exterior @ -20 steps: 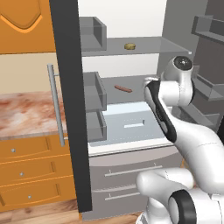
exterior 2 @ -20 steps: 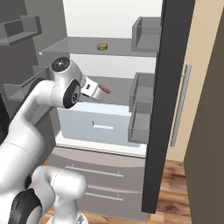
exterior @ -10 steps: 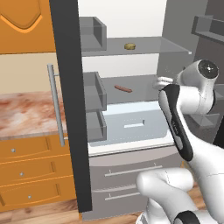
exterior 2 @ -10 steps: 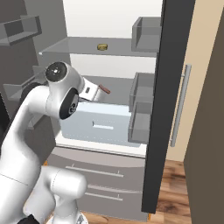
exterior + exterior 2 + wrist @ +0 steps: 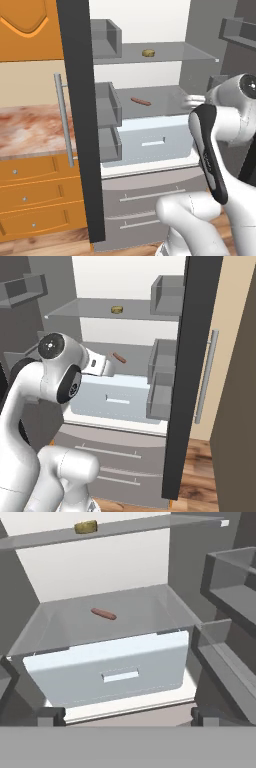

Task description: Retrieve the sausage and cheese from the fridge and place them on the cutting board on the counter.

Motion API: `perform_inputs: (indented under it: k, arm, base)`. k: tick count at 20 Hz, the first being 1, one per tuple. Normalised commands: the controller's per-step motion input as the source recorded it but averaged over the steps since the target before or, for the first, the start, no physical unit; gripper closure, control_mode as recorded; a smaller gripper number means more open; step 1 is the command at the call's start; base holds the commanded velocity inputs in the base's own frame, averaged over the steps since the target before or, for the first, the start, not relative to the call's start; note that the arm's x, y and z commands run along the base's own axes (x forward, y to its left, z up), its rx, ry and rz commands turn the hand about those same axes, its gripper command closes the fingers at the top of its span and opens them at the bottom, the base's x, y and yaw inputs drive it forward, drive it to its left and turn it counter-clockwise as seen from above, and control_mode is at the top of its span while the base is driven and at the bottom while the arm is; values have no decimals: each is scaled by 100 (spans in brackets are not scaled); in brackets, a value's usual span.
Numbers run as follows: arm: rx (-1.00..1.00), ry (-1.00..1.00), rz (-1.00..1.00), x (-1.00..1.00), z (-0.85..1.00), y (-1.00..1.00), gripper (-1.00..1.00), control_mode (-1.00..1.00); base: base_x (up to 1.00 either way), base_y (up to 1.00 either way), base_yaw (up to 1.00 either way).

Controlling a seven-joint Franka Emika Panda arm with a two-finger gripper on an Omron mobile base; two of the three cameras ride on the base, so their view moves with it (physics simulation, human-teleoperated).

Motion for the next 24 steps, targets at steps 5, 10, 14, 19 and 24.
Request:
perform_inputs:
  k: [5, 10, 14, 19, 24]
  arm:
    - [-13, 0, 0, -22, 34, 2, -100, -100]
    - [-8, -1, 0, -1, 24, 0, -100, -100]
    - [-3, -1, 0, 0, 14, 0, -100, 100]
    - [0, 0, 0, 0, 0, 0, -100, 100]
    - [0, 0, 0, 0, 0, 0, -100, 100]
  base:
    - [0, 0, 0]
    - [0, 0, 0]
    - [0, 0, 0]
    - [3, 0, 1]
    - [30, 0, 0]
